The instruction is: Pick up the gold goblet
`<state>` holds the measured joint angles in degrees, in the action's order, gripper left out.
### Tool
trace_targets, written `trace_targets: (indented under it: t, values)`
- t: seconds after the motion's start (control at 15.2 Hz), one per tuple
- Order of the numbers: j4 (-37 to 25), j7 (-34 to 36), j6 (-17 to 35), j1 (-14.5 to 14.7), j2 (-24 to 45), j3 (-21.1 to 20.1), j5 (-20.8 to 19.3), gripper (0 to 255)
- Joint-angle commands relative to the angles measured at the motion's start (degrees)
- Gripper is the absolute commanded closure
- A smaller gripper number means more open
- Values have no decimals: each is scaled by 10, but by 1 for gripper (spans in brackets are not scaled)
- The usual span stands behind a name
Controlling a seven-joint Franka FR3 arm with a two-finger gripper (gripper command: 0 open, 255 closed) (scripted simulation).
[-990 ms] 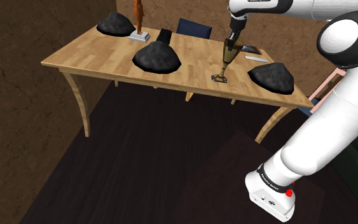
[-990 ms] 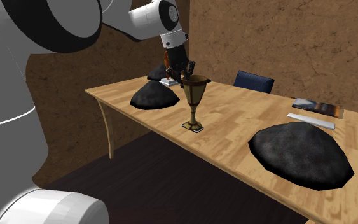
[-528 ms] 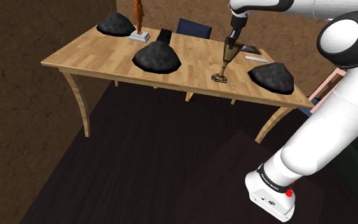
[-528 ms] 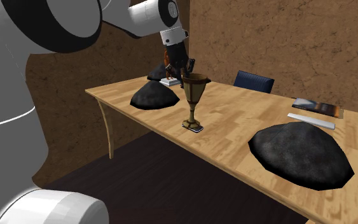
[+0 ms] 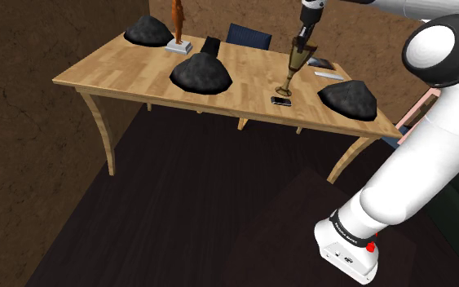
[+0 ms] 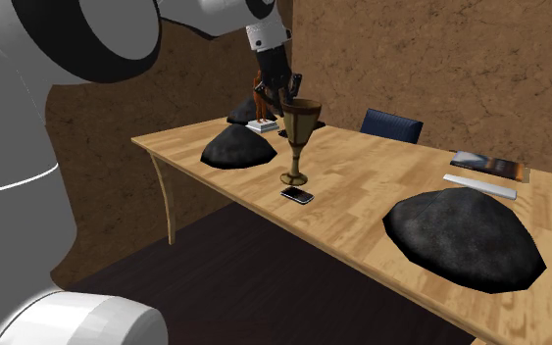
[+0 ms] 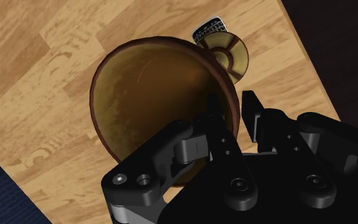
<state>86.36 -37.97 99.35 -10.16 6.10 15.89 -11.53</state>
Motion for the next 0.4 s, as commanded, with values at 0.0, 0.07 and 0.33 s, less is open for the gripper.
trace_targets:
  t: [0.0,0.07,0.33]
  values:
    - [-16,-3,-14,0,2,0,1,255]
    - [-27,-5,-23,0,4,0,2,255]
    - [-51,-9,-41,-1,9,0,4,255]
